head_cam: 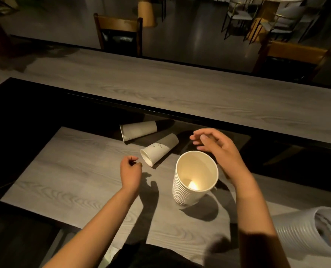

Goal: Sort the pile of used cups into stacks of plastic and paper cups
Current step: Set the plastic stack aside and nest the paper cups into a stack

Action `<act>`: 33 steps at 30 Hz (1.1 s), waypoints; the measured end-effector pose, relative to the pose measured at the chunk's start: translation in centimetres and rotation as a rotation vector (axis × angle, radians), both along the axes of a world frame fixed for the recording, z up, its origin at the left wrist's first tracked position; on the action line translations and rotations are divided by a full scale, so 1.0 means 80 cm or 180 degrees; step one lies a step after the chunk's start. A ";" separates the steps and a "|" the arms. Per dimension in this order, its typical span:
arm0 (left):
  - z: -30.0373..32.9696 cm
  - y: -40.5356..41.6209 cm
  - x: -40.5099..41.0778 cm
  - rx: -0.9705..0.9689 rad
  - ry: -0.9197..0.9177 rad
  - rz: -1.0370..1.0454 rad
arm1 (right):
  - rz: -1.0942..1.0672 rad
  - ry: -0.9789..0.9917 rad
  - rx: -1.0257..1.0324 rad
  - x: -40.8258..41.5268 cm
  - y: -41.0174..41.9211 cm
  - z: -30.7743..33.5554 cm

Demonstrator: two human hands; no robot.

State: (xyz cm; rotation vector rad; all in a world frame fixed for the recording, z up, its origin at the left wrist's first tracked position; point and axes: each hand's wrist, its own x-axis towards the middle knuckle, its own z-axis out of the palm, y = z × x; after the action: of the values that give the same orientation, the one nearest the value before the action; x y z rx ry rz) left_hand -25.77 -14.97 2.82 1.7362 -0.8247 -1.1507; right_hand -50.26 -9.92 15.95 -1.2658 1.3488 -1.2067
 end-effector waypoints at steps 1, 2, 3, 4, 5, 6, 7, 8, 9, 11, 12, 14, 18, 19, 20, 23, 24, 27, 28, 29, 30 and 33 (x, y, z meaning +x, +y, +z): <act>-0.004 -0.014 0.004 0.0145 -0.0042 -0.0054 | -0.0034 -0.0017 0.0143 -0.003 -0.009 -0.010; -0.008 -0.027 0.008 0.0307 -0.0048 -0.0140 | -0.0040 -0.0001 0.0312 -0.004 -0.017 -0.021; -0.012 -0.037 0.009 0.0477 -0.0038 -0.0256 | -0.0018 0.0060 0.0493 -0.006 -0.024 -0.034; -0.014 -0.046 0.010 0.0608 -0.0033 -0.0393 | 0.0027 0.0169 0.0666 -0.007 -0.031 -0.046; -0.017 -0.053 0.009 0.0668 -0.0020 -0.0549 | 0.0088 0.0280 0.0833 -0.009 -0.041 -0.060; -0.019 -0.056 0.008 0.0663 -0.0018 -0.0764 | 0.0148 0.0376 0.0983 -0.009 -0.047 -0.073; -0.022 -0.058 0.006 0.0654 -0.0045 -0.1059 | 0.0211 0.0447 0.1125 -0.010 -0.056 -0.087; -0.026 -0.058 0.005 0.0653 -0.0124 -0.1426 | 0.0270 0.0522 0.1245 -0.010 -0.063 -0.099; -0.032 -0.058 0.004 0.0668 -0.0255 -0.1763 | 0.0318 0.0605 0.1345 -0.010 -0.069 -0.111; -0.047 -0.061 0.002 0.0667 -0.0604 -0.1997 | 0.0366 0.0700 0.1527 -0.009 -0.079 -0.135; -0.054 -0.065 0.003 0.0602 -0.0772 -0.1852 | 0.0395 0.0702 0.1593 -0.008 -0.083 -0.145; -0.061 -0.079 0.008 0.0401 -0.1002 -0.1298 | 0.0505 0.0781 0.1659 -0.007 -0.086 -0.162; -0.075 -0.133 0.029 0.0207 -0.1074 -0.0643 | 0.0708 0.0904 0.1911 -0.002 -0.093 -0.187; -0.076 -0.148 0.034 0.0224 -0.1057 -0.0597 | 0.0732 0.0909 0.1986 0.001 -0.096 -0.192; -0.080 -0.163 0.038 0.0262 -0.1031 -0.0622 | 0.0766 0.0901 0.2036 0.003 -0.100 -0.196; -0.089 -0.186 0.043 0.0382 -0.0969 -0.0985 | 0.0929 0.0942 0.2030 0.009 -0.111 -0.203; -0.089 -0.185 0.041 0.0400 -0.0955 -0.1049 | 0.0951 0.0912 0.2034 0.010 -0.114 -0.206; -0.088 -0.161 0.022 0.0236 -0.1010 -0.1282 | 0.0814 0.0610 0.2218 0.017 -0.119 -0.212; -0.088 -0.149 0.014 0.0174 -0.1020 -0.1386 | 0.0730 0.0636 0.2288 0.019 -0.120 -0.215; -0.087 -0.136 0.006 0.0122 -0.1032 -0.1478 | 0.0657 0.0805 0.2361 0.022 -0.120 -0.218; -0.087 -0.124 -0.001 0.0075 -0.1024 -0.1543 | 0.0615 0.1008 0.2426 0.024 -0.118 -0.219; -0.083 -0.089 -0.019 -0.0001 -0.0836 -0.1701 | 0.0536 0.1109 0.2553 0.026 -0.111 -0.220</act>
State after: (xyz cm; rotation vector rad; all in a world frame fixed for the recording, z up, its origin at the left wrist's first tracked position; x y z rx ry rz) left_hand -27.29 -22.09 -3.82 1.7393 -1.5147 -1.2684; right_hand -48.22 -18.78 -1.67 -0.9794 1.6924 -0.2506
